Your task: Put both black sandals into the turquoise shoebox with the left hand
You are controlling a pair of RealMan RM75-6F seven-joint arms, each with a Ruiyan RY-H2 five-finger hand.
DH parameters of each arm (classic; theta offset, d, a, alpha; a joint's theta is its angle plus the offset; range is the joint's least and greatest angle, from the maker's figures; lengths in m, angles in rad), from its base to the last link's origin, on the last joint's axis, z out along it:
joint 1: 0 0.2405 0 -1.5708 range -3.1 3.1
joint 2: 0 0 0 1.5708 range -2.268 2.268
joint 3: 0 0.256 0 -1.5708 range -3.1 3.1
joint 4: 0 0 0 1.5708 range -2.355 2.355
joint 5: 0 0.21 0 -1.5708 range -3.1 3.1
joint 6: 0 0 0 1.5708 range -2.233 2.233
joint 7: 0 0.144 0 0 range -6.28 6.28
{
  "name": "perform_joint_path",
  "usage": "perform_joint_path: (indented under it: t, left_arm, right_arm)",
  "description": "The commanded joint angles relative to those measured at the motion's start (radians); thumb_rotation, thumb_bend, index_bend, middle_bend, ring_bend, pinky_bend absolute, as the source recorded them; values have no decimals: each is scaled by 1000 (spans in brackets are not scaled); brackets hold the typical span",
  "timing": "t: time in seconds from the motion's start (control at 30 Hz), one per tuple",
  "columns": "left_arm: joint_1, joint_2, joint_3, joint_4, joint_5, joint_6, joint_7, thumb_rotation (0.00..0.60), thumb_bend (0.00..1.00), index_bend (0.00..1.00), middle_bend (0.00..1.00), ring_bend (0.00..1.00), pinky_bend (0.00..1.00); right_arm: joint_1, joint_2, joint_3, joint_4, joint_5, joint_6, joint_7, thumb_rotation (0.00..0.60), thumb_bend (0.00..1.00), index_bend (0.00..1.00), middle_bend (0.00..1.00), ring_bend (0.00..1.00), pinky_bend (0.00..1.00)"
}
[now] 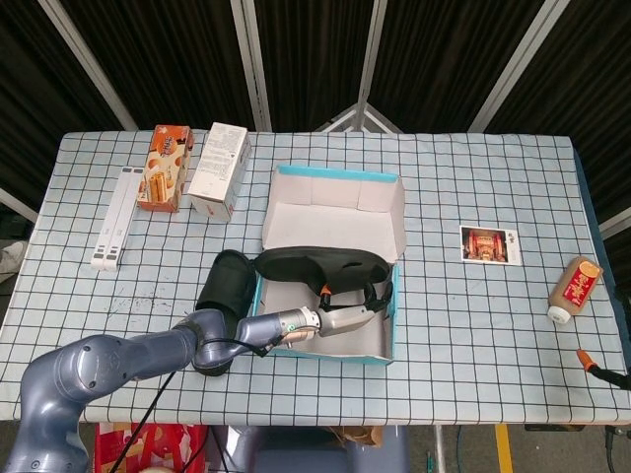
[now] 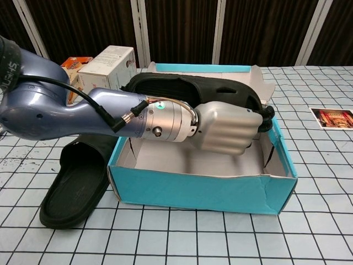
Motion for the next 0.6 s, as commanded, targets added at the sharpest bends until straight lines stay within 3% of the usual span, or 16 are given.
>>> perform_joint_path:
  t: [0.03,0.6]
  left_arm:
    - [3,-21,3,25,16,4,-22,600,446,507,497,132,177]
    - [10,-83,37,128,100,9,-134,600,460,507,503,134,177]
  right_arm:
    - [0,0,0,0,-1,0,0,600,234,89,165,201,227]
    - [-2,1,-3,0,-14,7,9,600,234,91,165,201,227]
